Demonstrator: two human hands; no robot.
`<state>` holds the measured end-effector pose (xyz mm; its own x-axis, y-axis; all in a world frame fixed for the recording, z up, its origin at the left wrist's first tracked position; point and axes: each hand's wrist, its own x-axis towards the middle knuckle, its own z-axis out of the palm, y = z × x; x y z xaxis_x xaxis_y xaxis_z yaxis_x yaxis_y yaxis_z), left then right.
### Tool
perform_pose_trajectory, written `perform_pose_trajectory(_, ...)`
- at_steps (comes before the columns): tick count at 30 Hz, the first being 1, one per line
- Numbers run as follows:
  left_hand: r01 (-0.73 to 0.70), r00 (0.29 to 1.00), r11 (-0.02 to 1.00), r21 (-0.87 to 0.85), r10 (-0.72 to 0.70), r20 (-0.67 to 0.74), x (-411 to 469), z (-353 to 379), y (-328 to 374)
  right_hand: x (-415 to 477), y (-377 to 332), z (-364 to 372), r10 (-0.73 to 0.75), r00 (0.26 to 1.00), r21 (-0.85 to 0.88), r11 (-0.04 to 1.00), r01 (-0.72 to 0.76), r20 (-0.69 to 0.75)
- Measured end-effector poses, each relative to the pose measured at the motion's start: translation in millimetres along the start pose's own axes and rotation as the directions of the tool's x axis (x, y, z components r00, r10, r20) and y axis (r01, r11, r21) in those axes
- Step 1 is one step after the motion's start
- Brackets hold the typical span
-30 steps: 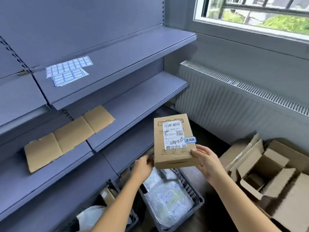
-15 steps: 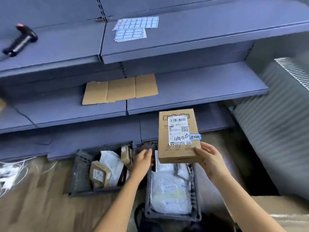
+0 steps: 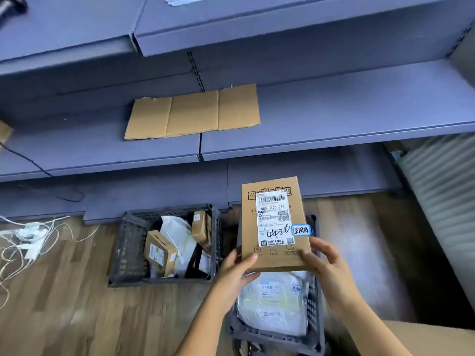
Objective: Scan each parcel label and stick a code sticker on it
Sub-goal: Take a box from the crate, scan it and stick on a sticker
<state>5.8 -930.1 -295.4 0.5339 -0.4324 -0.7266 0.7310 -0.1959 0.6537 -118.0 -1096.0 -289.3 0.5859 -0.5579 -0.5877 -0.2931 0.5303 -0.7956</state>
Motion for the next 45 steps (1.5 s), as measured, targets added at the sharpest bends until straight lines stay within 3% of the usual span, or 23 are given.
perform_pose_trajectory(8,0.036,0.998,0.997,0.065,-0.033,-0.051,109.2,-44.9,-74.0,54.9,126.7,-19.0,0.180,0.960,0.037,0.984,-0.176,-0.215)
perform_pose_trajectory(13,0.102,0.993,0.983,0.153,-0.093,-0.068,177.4,-63.9,-138.5,65.7,201.8,-27.0,0.317,0.917,0.057,0.948,-0.313,-0.241)
perform_pose_trajectory(22,0.127,0.984,0.980,0.155,-0.105,-0.144,281.4,-69.7,-215.9,97.1,289.6,-24.6,0.407,0.886,0.025,0.911,-0.412,-0.224)
perform_pose_trajectory(30,0.113,0.980,0.932,0.344,-0.046,-0.195,325.0,-78.7,-250.5,129.8,312.5,-35.1,0.406,0.885,0.028,0.911,-0.411,-0.230)
perform_pose_trajectory(36,0.140,0.972,0.836,0.530,-0.014,-0.235,299.1,-85.2,-244.5,127.3,296.7,-23.9,0.399,0.890,-0.001,0.912,-0.409,-0.222)
perform_pose_trajectory(45,0.195,0.954,0.732,0.653,0.014,-0.300,201.5,-150.9,-172.1,100.1,247.6,65.6,0.278,0.959,-0.454,0.849,-0.269,-0.050)
